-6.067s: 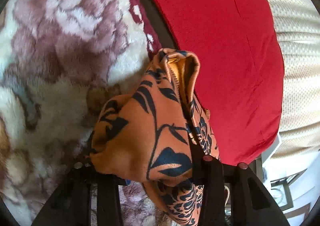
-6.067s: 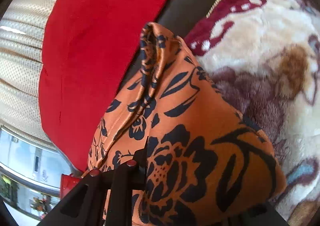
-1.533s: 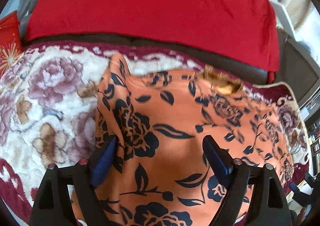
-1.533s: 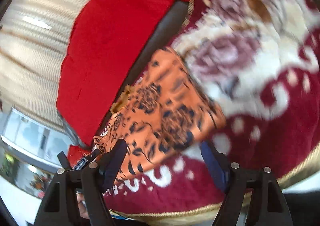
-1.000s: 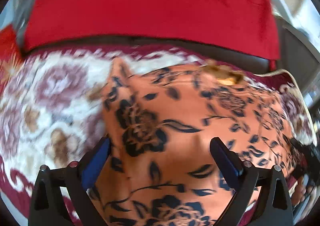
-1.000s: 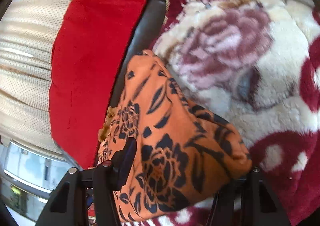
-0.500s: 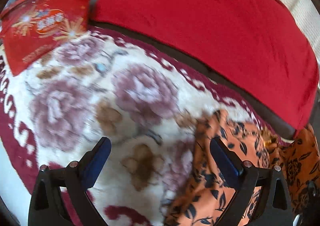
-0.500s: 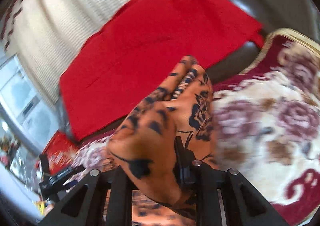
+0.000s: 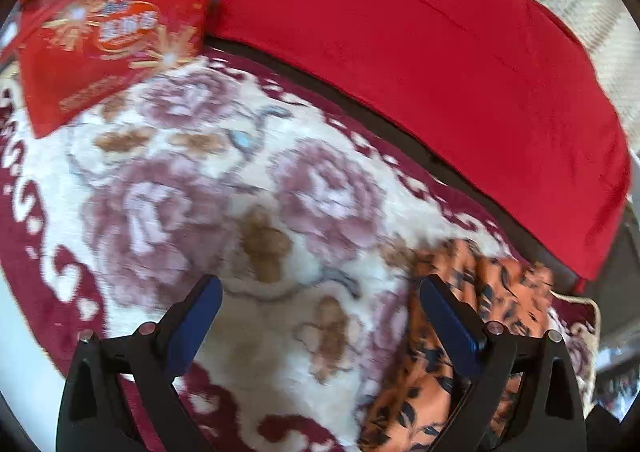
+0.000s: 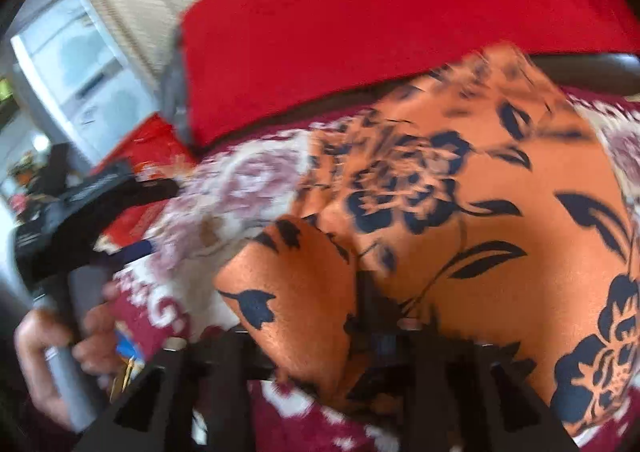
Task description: Fold small clothes
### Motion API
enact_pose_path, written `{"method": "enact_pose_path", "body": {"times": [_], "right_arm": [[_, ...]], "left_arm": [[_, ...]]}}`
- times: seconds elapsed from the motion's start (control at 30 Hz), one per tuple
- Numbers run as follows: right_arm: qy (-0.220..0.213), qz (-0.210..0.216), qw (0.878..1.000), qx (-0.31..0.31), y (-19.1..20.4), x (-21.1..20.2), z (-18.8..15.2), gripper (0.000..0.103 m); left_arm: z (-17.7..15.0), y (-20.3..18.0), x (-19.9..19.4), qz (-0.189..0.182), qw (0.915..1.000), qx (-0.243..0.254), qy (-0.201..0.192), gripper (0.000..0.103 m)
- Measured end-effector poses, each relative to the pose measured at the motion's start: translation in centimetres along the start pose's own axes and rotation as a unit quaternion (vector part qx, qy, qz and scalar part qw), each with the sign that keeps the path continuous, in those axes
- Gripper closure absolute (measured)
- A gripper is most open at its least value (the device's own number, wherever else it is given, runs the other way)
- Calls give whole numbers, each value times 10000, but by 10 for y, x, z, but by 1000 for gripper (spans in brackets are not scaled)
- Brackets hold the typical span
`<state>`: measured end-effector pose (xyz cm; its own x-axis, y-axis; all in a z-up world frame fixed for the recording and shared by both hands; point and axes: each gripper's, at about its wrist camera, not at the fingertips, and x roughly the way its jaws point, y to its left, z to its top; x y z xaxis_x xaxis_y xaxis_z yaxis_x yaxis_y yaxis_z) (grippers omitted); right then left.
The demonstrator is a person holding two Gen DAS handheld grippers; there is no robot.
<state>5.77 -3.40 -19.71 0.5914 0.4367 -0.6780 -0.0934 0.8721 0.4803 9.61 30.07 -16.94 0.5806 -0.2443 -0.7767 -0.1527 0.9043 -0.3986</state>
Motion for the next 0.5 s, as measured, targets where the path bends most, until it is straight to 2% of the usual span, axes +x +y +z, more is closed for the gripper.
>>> {"method": "enact_pose_path", "body": {"times": [0.03,0.1,0.23,0.27,0.33,0.37,0.4,0.43,0.47,0.5], "right_arm": [[99,393,9992,-76,0,-10,-2,23],[105,772,9968,-205,-6,-27,0,22],[-413,860,9954,-120,-42,-84,-8,24],[-596,722,9956,-32,-54,-97,0,26],[-768,302,9966,75,-79,-119,4,45],[-800,135,9966,135,-87,-123,6,51],[-825,-42,9963,242,-100,-128,8,64],[-824,-133,9960,312,-111,-130,12,66],[-812,-236,9957,375,-120,-130,13,66],[-779,-287,9958,391,-128,-129,14,66]], "left_arm": [[-2,-5,1,-165,9998,74,79,4],[-8,-17,4,-513,9979,235,304,4],[-26,-45,10,-1233,9870,608,837,4],[-31,-52,10,-1348,9837,734,937,4],[-43,-67,12,-1507,9769,991,1143,4],[-48,-72,13,-1564,9739,1080,1238,4],[-54,-76,15,-1582,9712,1163,1348,5],[-59,-78,18,-1557,9696,1217,1443,10],[-63,-79,20,-1524,9685,1254,1516,21],[-68,-80,24,-1446,9675,1294,1620,28]]}}
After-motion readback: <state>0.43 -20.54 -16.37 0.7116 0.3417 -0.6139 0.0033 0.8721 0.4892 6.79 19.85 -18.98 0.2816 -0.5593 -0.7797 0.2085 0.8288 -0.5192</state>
